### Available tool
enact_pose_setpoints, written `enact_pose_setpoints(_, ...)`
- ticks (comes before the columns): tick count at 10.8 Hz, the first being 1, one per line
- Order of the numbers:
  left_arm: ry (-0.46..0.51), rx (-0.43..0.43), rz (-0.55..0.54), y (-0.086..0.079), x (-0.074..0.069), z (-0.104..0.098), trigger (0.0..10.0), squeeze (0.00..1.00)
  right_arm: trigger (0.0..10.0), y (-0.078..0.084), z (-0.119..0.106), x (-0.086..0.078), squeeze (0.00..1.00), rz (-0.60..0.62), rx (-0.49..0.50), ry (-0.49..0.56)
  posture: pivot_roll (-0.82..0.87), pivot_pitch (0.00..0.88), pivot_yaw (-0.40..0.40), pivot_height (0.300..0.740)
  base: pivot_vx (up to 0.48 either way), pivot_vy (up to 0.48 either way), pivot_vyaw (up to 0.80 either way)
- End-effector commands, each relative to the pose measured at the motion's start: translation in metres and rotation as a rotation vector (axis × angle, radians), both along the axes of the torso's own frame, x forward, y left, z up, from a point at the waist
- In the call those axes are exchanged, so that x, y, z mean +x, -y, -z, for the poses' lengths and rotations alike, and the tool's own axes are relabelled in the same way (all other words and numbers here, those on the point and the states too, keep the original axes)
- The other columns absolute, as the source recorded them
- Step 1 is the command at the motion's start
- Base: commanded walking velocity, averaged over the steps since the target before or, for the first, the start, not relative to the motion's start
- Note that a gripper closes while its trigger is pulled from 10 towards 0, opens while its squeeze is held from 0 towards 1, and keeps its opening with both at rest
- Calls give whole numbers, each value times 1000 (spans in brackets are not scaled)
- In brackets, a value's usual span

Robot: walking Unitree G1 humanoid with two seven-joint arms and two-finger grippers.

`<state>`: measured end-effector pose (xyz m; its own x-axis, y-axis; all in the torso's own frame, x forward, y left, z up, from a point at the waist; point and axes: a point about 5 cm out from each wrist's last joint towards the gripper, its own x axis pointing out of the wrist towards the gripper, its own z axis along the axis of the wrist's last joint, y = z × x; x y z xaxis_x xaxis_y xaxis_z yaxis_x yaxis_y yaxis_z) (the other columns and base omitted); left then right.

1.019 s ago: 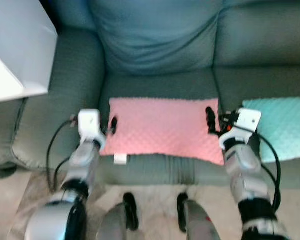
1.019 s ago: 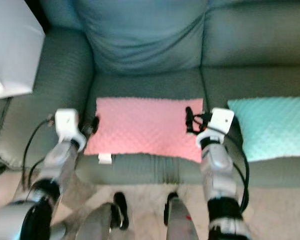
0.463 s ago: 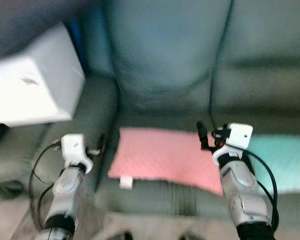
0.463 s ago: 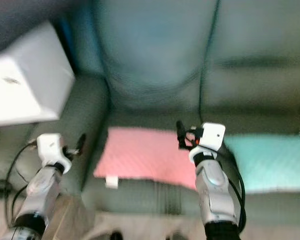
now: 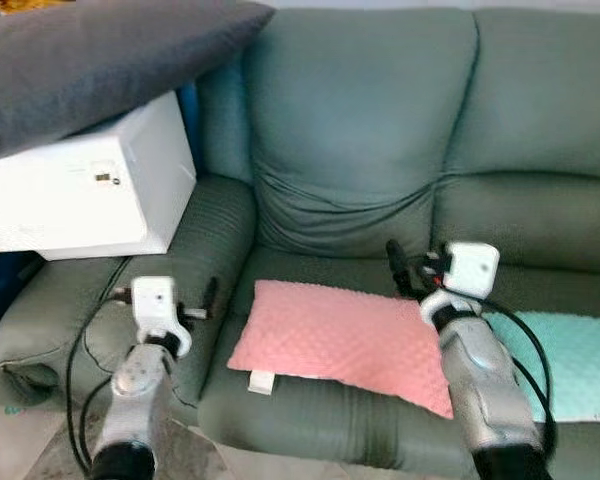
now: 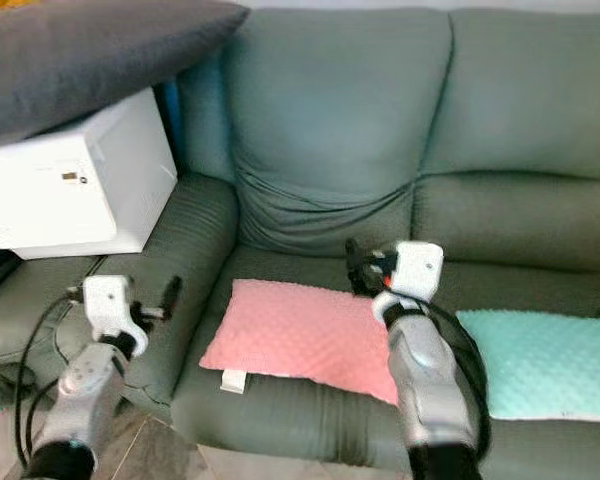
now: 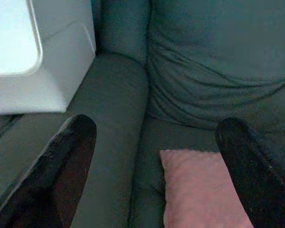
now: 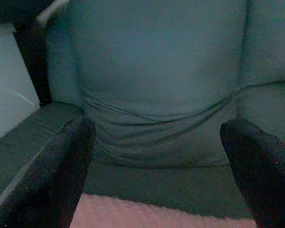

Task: Move the pillow to the sofa

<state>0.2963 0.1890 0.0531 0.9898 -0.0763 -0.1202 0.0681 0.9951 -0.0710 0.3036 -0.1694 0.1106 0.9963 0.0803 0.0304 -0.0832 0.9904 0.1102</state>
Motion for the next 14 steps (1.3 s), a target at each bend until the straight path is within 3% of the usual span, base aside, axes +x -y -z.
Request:
enact_pose_setpoints(1,-16,16,6,0,-2,0,10000,1000,10000,3,-1,-5,1000,0,-5,-1,-114,0,55,740,0,0,0)
enact_pose_setpoints(2,-52,28,-3,-1,-9,4,10000,1000,10000,8,4,-12,1000,15,-13,-20,-114,0,55,740,0,0,0)
enact_pose_setpoints(3,-79,39,-43,-5,-17,9,10000,616,10000,14,9,-20,1000,31,-23,-39,-117,0,54,740,0,0,0)
enact_pose_setpoints(4,-115,70,-53,-10,-24,14,10000,0,10000,17,12,-24,1000,39,-27,-52,-118,0,55,740,0,0,0)
enact_pose_setpoints(5,-189,103,-26,-19,-40,36,10000,0,10000,21,33,-32,1000,32,-58,-134,-118,0,56,740,0,0,0)
enact_pose_setpoints(6,-322,75,-111,-36,-56,61,10000,0,10000,26,61,-42,824,24,-96,-233,-112,0,53,740,0,0,0)
enact_pose_setpoints(7,-429,110,-162,-50,-70,78,10000,0,10000,30,81,-50,533,25,-112,-322,-111,0,50,740,0,0,0)
enact_pose_setpoints(8,-518,94,-207,-62,-85,90,10000,0,10000,32,96,-59,94,20,-100,-392,-107,0,44,740,0,0,0)
enact_pose_setpoints(9,-536,83,-192,-62,-90,94,10000,0,10000,32,99,-62,0,13,-97,-412,-110,0,41,740,0,0,0)
enact_pose_setpoints(14,-705,90,-194,-67,-124,121,10000,0,10000,38,130,-82,0,17,-77,-537,-113,0,44,740,0,0,0)
